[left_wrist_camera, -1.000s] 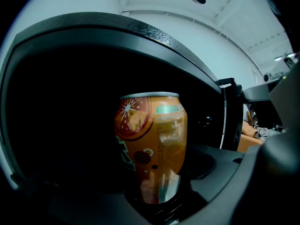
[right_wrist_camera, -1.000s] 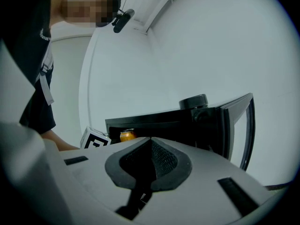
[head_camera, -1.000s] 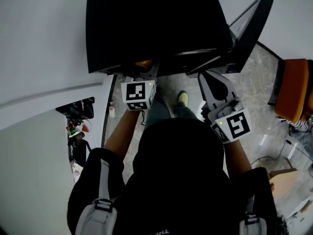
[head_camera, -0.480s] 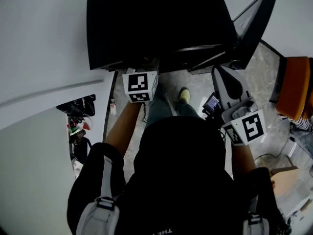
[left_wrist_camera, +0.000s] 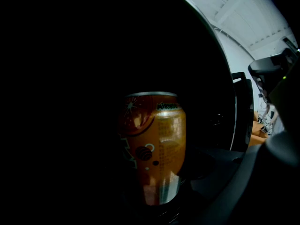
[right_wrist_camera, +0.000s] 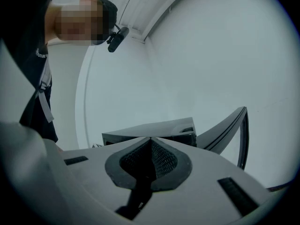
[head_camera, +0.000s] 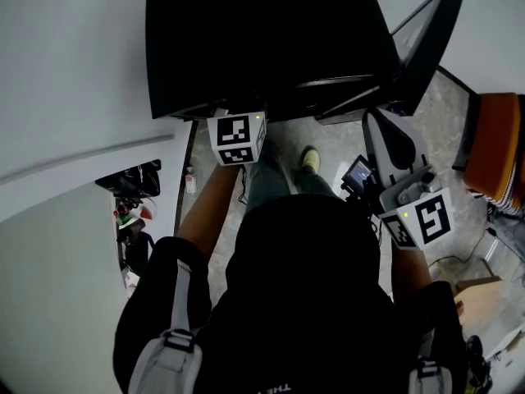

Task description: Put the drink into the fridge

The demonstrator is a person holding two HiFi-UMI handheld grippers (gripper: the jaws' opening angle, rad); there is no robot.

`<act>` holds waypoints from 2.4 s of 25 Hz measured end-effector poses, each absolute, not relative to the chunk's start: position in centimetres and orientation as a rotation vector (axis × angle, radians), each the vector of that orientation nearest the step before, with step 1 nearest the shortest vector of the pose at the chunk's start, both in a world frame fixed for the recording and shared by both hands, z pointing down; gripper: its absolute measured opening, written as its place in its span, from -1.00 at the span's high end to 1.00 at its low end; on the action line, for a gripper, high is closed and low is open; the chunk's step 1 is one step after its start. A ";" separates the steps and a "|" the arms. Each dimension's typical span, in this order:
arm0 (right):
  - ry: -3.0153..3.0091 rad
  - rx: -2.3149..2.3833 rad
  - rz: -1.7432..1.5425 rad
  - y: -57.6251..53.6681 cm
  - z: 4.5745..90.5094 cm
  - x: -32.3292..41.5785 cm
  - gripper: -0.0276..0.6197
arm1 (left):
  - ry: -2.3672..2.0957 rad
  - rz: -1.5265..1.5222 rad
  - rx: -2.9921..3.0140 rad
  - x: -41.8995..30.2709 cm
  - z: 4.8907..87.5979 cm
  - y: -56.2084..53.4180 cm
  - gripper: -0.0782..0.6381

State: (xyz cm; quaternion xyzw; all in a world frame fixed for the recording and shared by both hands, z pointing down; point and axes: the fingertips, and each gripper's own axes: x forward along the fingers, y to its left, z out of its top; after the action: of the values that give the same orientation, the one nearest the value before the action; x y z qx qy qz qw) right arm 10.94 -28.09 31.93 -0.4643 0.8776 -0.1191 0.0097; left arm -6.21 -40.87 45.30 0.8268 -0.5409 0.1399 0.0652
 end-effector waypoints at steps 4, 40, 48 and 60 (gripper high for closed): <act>2.741 -1.429 -0.379 -27.8 31.8 10.3 0.87 | -1.642 0.431 2.486 -6.3 45.2 -41.1 -0.18; 2.753 -1.281 -0.420 -26.8 31.9 7.9 0.87 | -1.919 0.498 2.279 -8.0 44.2 -35.6 0.35; 2.760 -1.272 -0.421 -26.1 31.9 8.1 0.87 | -1.881 0.440 2.239 -8.0 44.2 -35.7 0.63; 2.733 -1.319 -0.407 -26.1 31.8 9.5 0.87 | -1.918 0.441 2.212 -8.9 44.0 -37.0 0.76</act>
State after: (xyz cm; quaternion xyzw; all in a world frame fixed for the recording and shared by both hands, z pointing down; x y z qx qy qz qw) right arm 9.52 -26.14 31.81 -0.4304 0.8919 -0.1330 0.0398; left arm -8.95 -37.02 43.97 0.7440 -0.6452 0.1485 0.0903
